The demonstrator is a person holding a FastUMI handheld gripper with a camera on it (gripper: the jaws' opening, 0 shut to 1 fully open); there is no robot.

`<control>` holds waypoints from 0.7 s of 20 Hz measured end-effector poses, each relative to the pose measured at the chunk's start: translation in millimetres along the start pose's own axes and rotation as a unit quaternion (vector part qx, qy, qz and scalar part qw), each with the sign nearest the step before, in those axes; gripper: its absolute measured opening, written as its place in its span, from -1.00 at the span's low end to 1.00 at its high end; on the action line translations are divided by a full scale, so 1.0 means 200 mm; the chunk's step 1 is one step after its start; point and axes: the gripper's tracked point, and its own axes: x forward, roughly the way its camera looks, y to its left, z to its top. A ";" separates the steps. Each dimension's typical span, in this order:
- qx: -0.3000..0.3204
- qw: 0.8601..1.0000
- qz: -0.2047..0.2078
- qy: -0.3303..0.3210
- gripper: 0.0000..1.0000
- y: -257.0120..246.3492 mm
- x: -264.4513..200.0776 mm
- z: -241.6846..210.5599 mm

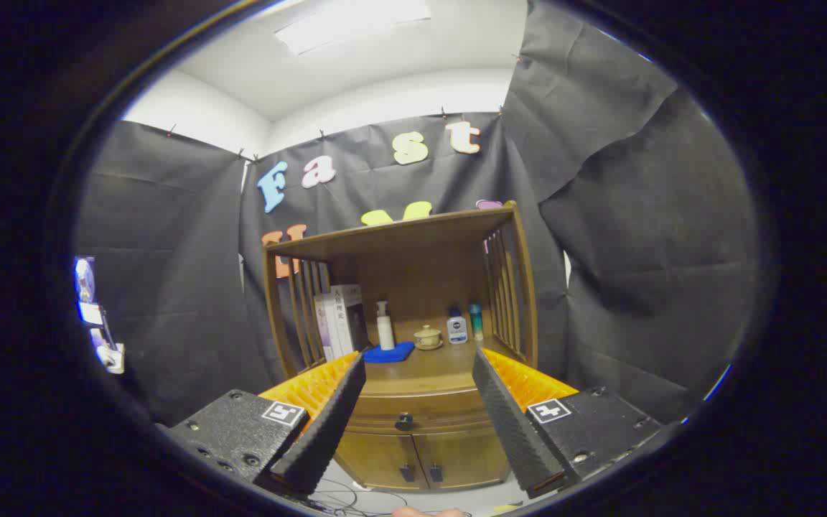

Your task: Pull open the drawer, take out the items inside it, and place them on the countertop above the cabinet.

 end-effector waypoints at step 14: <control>-0.025 1.000 -0.004 -0.008 0.96 0.10 -0.09 -0.03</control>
